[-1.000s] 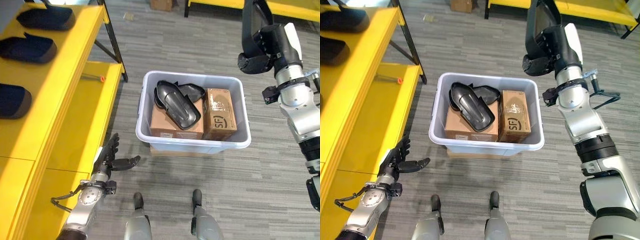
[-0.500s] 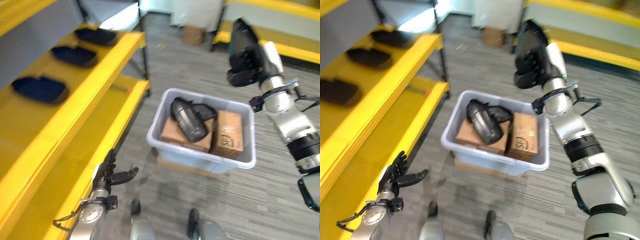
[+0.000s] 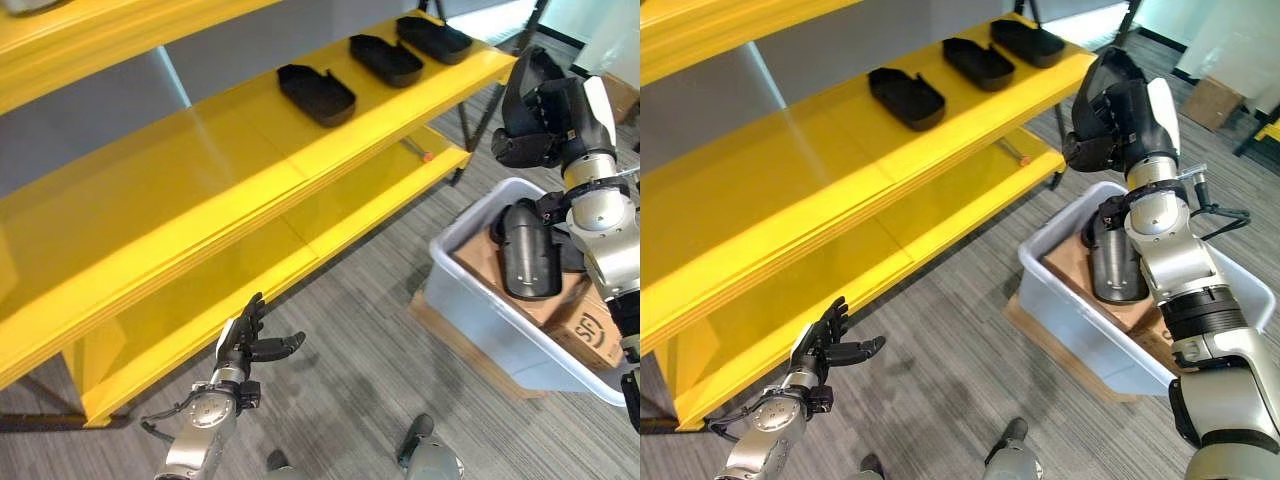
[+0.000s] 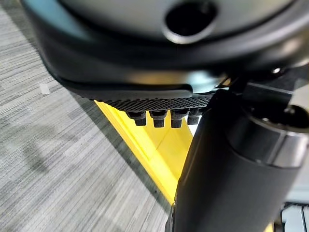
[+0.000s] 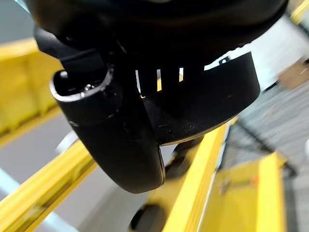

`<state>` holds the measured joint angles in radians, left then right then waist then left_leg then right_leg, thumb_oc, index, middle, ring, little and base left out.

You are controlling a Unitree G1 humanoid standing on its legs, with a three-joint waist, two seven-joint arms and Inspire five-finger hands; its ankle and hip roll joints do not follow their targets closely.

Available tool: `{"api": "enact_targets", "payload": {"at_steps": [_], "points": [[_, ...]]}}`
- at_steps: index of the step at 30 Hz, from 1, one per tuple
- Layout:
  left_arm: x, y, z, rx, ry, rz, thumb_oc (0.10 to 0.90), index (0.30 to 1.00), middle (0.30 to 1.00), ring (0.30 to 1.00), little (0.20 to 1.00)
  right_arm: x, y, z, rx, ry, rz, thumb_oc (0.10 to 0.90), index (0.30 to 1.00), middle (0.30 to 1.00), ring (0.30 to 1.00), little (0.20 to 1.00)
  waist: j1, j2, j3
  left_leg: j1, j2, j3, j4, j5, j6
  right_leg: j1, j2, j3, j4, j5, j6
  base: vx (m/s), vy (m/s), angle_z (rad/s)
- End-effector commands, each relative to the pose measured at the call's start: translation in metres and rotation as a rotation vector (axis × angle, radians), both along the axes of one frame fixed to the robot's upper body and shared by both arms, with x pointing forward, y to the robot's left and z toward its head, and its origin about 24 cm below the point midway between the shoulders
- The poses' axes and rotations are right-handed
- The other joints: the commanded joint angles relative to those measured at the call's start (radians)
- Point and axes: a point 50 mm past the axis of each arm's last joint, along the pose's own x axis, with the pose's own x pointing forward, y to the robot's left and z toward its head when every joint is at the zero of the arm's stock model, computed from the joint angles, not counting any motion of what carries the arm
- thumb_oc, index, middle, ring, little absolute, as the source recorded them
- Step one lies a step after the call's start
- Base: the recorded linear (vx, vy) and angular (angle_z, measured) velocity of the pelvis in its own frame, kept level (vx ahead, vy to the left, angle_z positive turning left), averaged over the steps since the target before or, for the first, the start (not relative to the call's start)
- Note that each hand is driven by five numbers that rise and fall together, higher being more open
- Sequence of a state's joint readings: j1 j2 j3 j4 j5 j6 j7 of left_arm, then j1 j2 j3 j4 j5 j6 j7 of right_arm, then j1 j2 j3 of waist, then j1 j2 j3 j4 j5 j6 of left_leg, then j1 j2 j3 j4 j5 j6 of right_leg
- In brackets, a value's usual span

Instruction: Move parts from the plastic box to the shelf.

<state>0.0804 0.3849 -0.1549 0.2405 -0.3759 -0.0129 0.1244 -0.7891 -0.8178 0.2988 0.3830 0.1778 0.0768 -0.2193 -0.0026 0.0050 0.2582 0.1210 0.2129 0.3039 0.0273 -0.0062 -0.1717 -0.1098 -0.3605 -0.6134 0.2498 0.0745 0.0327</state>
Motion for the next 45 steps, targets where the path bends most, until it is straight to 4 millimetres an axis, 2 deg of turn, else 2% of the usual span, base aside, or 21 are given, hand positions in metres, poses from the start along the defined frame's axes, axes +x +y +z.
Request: {"api": "enact_targets", "payload": {"at_steps": [1,7,10,11,12,13,14,15,16,18,19,20,25,28,30,35,38,42,43,44,45], "points": [[0.002,0.019,0.044,0.160,-0.205,-0.066,0.900,1.000,1.000,1.000,1.000,-0.012,0.001,0.065,-0.059,-0.280,-0.008,0.400,0.300,0.300,0.300,0.300,0.025,-0.038,-0.092,-0.083,0.006,-0.040,0.145,-0.135,0.083,0.032,-0.012,-0.001,0.030,-0.121,0.073,-0.08,0.244,0.52],[0.001,0.029,0.048,0.199,-0.213,-0.038,0.900,1.000,1.000,1.000,1.000,-0.009,0.008,0.054,-0.019,-0.276,-0.004,0.400,0.300,0.300,0.300,0.300,0.072,-0.050,-0.043,-0.166,-0.069,-0.075,0.266,-0.216,0.135,0.038,-0.109,0.000,0.038,-0.042,0.128,-0.08,0.225,0.25],[0.003,0.031,0.051,0.230,-0.222,-0.044,0.900,1.000,1.000,1.000,1.000,-0.010,0.007,0.045,0.007,-0.256,0.001,0.400,0.300,0.300,0.300,0.300,0.072,-0.064,-0.031,-0.175,-0.112,-0.113,0.281,-0.246,0.162,0.039,-0.142,0.063,0.056,0.012,0.149,-0.01,0.154,0.33],[0.005,0.031,0.052,0.238,-0.223,-0.046,0.900,1.000,1.000,1.000,1.000,-0.011,0.006,0.038,0.037,-0.241,0.011,0.400,0.300,0.300,0.300,0.300,0.048,-0.072,-0.022,-0.172,-0.121,-0.137,0.276,-0.246,0.168,0.021,-0.123,0.151,0.056,0.045,0.156,0.00,0.037,0.43],[0.006,0.031,0.052,0.240,-0.223,-0.046,0.900,1.000,1.000,1.000,1.000,-0.011,0.006,0.038,0.039,-0.241,0.011,0.400,0.300,0.300,0.300,0.300,0.052,-0.074,-0.022,-0.173,-0.122,-0.134,0.275,-0.246,0.169,0.016,-0.124,0.157,0.058,0.048,0.158,-0.10,0.017,0.90],[0.011,0.030,0.054,0.243,-0.233,-0.055,0.900,1.000,1.000,1.000,1.000,-0.013,0.005,0.034,0.058,-0.234,0.019,0.400,0.300,0.300,0.300,0.300,0.020,-0.084,-0.014,-0.182,-0.134,-0.150,0.259,-0.214,0.175,-0.042,-0.057,0.305,0.041,0.063,0.138,-0.05,0.055,0.88],[0.012,0.033,0.056,0.250,-0.236,-0.041,0.900,1.000,1.000,1.000,1.000,-0.014,0.005,0.031,0.060,-0.224,0.027,0.400,0.300,0.300,0.300,0.300,0.020,-0.087,-0.013,-0.173,-0.136,-0.156,0.249,-0.210,0.175,-0.052,-0.027,0.340,0.029,0.051,0.138,-0.04,0.047,0.78],[0.012,0.033,0.056,0.250,-0.236,-0.042,0.900,1.000,1.000,1.000,1.000,-0.014,0.005,0.031,0.060,-0.224,0.027,0.400,0.300,0.300,0.300,0.300,0.022,-0.087,-0.012,-0.172,-0.136,-0.155,0.249,-0.210,0.174,-0.052,-0.027,0.341,0.029,0.051,0.138,0.09,0.116,0.32],[0.019,0.028,0.061,0.252,-0.267,-0.069,0.900,1.000,1.000,1.000,1.000,-0.019,-0.002,0.038,0.025,-0.241,0.022,0.400,0.300,0.300,0.300,0.300,-0.004,-0.084,-0.006,-0.165,-0.159,-0.204,0.228,-0.203,0.181,-0.118,0.059,0.425,0.020,0.013,0.125,0.08,0.090,0.22],[0.026,0.020,0.063,0.240,-0.286,-0.090,0.900,1.000,1.000,1.000,1.000,-0.021,-0.009,0.040,0.019,-0.244,0.000,0.400,0.300,0.300,0.300,0.300,-0.031,-0.087,0.002,-0.159,-0.179,-0.240,0.242,-0.217,0.176,-0.154,0.101,0.496,-0.009,-0.002,0.125,0.10,0.054,0.47],[0.027,0.020,0.063,0.240,-0.287,-0.091,0.900,1.000,1.000,1.000,1.000,-0.021,-0.010,0.041,0.019,-0.245,0.000,0.400,0.300,0.300,0.300,0.300,-0.032,-0.089,0.001,-0.163,-0.183,-0.241,0.240,-0.210,0.177,-0.156,0.098,0.495,-0.015,0.005,0.124,0.19,-0.060,1.14],[0.035,0.012,0.066,0.234,-0.307,-0.109,0.900,1.000,1.000,1.000,1.000,-0.021,-0.018,0.040,0.016,-0.231,-0.021,0.400,0.300,0.300,0.300,0.300,-0.060,-0.107,0.010,-0.141,-0.206,-0.293,0.254,-0.243,0.164,-0.178,0.127,0.600,-0.109,0.019,0.143,0.19,-0.111,1.11],[0.036,0.015,0.064,0.232,-0.301,-0.083,0.900,1.000,1.000,1.000,1.000,-0.024,-0.028,0.050,-0.001,-0.243,-0.054,0.400,0.300,0.300,0.300,0.300,-0.053,-0.132,0.000,-0.105,-0.196,-0.348,0.260,-0.277,0.142,-0.166,0.098,0.584,-0.163,0.061,0.153,0.17,-0.180,0.57],[0.030,0.014,0.057,0.198,-0.280,-0.061,0.900,1.000,1.000,1.000,1.000,-0.025,-0.030,0.051,-0.009,-0.234,-0.051,0.400,0.300,0.300,0.300,0.300,-0.055,-0.123,-0.031,-0.058,-0.166,-0.364,0.214,-0.266,0.129,-0.148,0.117,0.583,-0.139,0.056,0.151,0.27,-0.240,0.51],[0.019,0.016,0.048,0.169,-0.242,-0.041,0.900,1.000,1.000,1.000,1.000,-0.025,-0.030,0.058,-0.042,-0.234,-0.047,0.400,0.300,0.300,0.300,0.300,-0.050,-0.103,-0.067,-0.017,-0.114,-0.381,0.150,-0.236,0.107,-0.135,0.138,0.544,-0.100,0.008,0.136,0.26,-0.310,0.04],[0.016,0.018,0.048,0.162,-0.238,-0.028,0.900,1.000,1.000,1.000,1.000,-0.026,-0.028,0.068,-0.073,-0.254,-0.045,0.400,0.300,0.300,0.300,0.300,-0.048,-0.089,-0.085,0.000,-0.054,-0.400,0.108,-0.193,0.083,-0.150,0.162,0.505,-0.016,-0.064,0.114,0.13,-0.211,0.23],[0.017,0.017,0.051,0.150,-0.251,-0.024,0.900,1.000,1.000,1.000,1.000,-0.025,-0.028,0.077,-0.075,-0.281,-0.054,0.400,0.300,0.300,0.300,0.300,-0.045,-0.077,-0.099,0.001,0.002,-0.428,0.090,-0.125,0.074,-0.177,0.202,0.501,0.079,-0.141,0.083,0.14,-0.242,0.25],[0.018,0.013,0.051,0.135,-0.258,-0.018,0.900,1.000,1.000,1.000,1.000,-0.023,-0.025,0.075,-0.070,-0.280,-0.048,0.400,0.300,0.300,0.300,0.300,-0.047,-0.071,-0.101,-0.007,0.022,-0.434,0.104,-0.089,0.074,-0.185,0.214,0.500,0.122,-0.185,0.060,0.11,-0.151,0.23],[0.018,0.012,0.050,0.128,-0.257,-0.017,0.900,1.000,1.000,1.000,1.000,-0.022,-0.021,0.073,-0.080,-0.272,-0.038,0.400,0.300,0.300,0.300,0.300,-0.045,-0.070,-0.099,-0.027,0.024,-0.433,0.147,-0.044,0.073,-0.173,0.224,0.502,0.114,-0.198,0.044,0.03,-0.041,0.06],[0.018,0.012,0.050,0.128,-0.257,-0.017,0.900,1.000,1.000,1.000,1.000,-0.022,-0.021,0.073,-0.080,-0.272,-0.038,0.400,0.300,0.300,0.300,0.300,-0.046,-0.070,-0.100,-0.028,0.024,-0.434,0.148,-0.044,0.073,-0.173,0.224,0.501,0.114,-0.198,0.044,0.04,-0.176,0.07],[0.019,0.011,0.051,0.112,-0.260,-0.022,0.900,1.000,1.000,1.000,1.000,-0.024,-0.020,0.073,-0.090,-0.281,-0.032,0.400,0.300,0.300,0.300,0.300,-0.021,-0.090,-0.063,-0.174,-0.012,-0.436,0.405,0.089,0.094,-0.122,0.225,0.498,0.090,-0.213,-0.001,-0.02,-0.253,0.06]]}}
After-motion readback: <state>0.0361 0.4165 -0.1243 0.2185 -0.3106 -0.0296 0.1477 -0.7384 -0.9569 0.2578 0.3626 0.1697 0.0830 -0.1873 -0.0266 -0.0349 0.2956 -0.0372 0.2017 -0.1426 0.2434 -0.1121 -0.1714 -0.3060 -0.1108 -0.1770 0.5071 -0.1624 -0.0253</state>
